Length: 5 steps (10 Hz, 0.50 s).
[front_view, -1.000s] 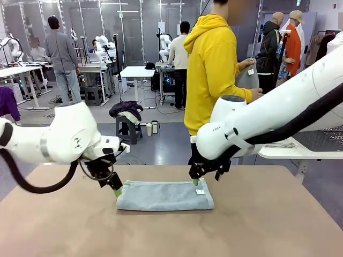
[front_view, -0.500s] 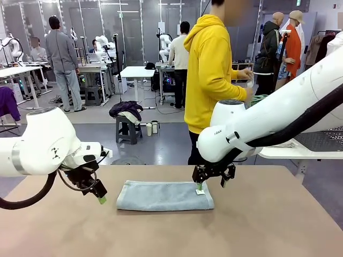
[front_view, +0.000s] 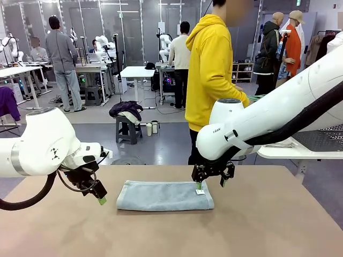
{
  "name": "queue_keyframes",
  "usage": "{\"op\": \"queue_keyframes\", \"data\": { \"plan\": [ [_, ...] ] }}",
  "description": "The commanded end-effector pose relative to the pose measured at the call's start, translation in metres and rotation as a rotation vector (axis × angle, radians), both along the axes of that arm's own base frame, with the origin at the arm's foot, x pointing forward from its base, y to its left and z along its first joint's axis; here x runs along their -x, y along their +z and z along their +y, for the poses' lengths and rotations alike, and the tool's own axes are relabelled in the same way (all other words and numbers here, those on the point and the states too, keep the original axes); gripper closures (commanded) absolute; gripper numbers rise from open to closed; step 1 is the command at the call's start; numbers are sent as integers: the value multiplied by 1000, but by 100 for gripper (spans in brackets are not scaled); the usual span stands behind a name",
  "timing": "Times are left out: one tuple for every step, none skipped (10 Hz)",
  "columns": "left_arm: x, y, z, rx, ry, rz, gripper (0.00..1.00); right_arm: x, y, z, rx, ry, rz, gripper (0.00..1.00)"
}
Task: Fold the towels and place them in the basket.
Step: When a person lays out a Towel with hook on the table, fold it in half twice.
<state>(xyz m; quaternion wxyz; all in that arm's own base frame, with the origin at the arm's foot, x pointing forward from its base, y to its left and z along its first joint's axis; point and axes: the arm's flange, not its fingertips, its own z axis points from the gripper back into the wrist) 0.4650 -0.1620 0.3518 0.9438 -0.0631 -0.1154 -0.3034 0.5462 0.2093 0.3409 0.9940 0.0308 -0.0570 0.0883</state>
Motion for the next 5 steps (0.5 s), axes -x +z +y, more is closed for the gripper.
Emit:
{"op": "queue_keyframes", "data": {
  "plan": [
    [15, 32, -5, -49, -49, -88, 0, -2, 5, 11, 31, -58, -12, 0],
    [31, 49, -3, -107, -48, -104, 0, -6, 8, 15, 38, -105, -12, 0],
    [49, 56, 2, -129, -37, -90, 0, -14, 8, 15, 24, -153, 15, 0],
    [67, 58, 10, -96, -79, -64, 0, -22, 4, 14, 27, -184, 40, 0],
    [84, 60, 19, -100, -70, -67, 0, -31, -1, 15, 30, -197, 59, 0]
  ]
}}
